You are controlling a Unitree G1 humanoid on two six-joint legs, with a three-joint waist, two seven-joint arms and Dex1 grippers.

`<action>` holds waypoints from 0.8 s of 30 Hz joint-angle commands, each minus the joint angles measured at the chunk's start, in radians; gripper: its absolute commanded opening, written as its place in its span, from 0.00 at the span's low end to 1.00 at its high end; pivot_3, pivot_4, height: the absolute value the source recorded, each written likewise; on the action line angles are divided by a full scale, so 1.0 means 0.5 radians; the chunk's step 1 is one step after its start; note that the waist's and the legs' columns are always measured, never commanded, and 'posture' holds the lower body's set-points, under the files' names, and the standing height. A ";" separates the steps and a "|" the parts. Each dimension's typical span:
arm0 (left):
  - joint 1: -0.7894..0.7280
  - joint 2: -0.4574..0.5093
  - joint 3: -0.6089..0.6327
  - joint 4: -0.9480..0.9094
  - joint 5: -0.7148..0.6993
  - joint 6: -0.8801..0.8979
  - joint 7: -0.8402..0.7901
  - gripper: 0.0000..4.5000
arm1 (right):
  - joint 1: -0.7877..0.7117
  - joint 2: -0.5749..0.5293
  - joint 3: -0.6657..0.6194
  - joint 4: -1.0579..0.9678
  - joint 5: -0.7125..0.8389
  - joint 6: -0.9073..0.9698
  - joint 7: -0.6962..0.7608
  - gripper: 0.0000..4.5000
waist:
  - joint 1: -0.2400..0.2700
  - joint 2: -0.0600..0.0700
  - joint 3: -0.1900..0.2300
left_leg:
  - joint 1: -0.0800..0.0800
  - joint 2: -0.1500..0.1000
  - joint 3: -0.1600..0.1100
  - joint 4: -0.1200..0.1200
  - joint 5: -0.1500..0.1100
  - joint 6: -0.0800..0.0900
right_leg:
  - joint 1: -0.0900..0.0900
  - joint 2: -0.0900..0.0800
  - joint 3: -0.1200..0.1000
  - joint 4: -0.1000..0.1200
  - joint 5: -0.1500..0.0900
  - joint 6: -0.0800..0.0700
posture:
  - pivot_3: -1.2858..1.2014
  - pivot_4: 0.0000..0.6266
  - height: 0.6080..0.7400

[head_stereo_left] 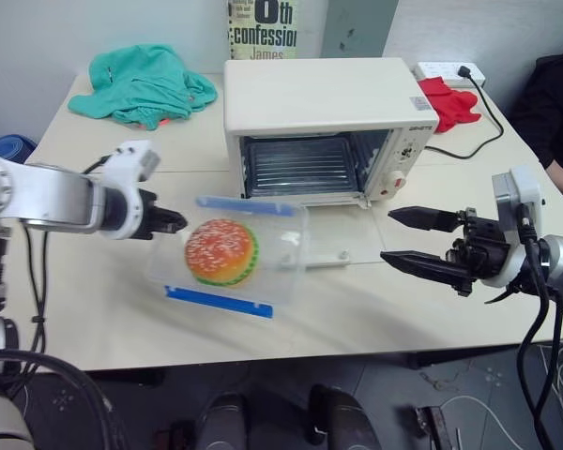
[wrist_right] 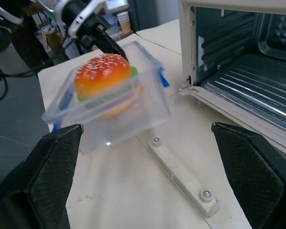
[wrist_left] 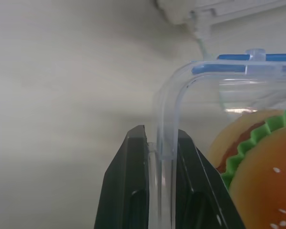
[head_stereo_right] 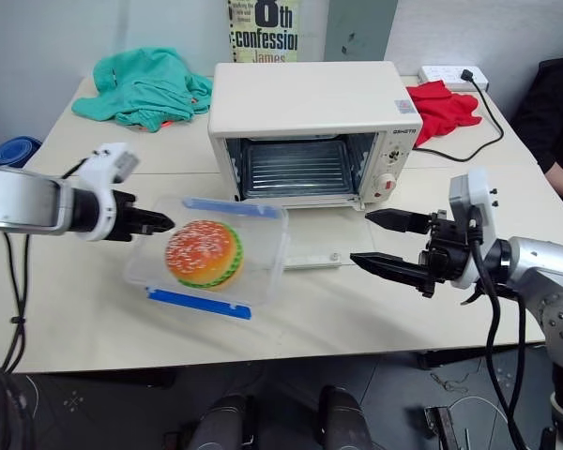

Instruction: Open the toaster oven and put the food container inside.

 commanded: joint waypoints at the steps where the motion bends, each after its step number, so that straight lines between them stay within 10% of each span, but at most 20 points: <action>1: -0.137 -0.143 -0.064 0.022 -0.154 -0.153 0.207 0.05 | 0.034 -0.042 -0.146 -0.064 0.108 0.004 0.003 1.00 | -0.002 0.000 0.000 | 0.000 0.000 0.000 0.002 0.000 0.001 | 0.001 0.000 0.001 0.000 0.001 0.001 | 0.52 0.24 1.00; 21: -0.415 -0.837 -0.040 0.388 0.081 -0.415 0.951 0.05 | 0.380 -0.066 -0.214 -0.165 -0.095 -0.236 0.048 1.00 | 0.006 -0.001 0.001 | 0.002 -0.005 -0.003 0.013 0.000 0.004 | 0.004 0.005 0.012 0.000 0.005 0.009 | 0.52 0.24 1.00; 24: -0.421 -0.892 0.024 0.402 0.174 -0.417 0.973 0.27 | 0.348 -0.032 -0.185 -0.155 -0.126 -0.263 -0.018 1.00 | 0.000 -0.002 0.001 | 0.002 -0.005 -0.003 0.013 0.000 0.004 | 0.004 0.005 0.012 0.001 0.005 0.009 | 0.52 0.24 1.00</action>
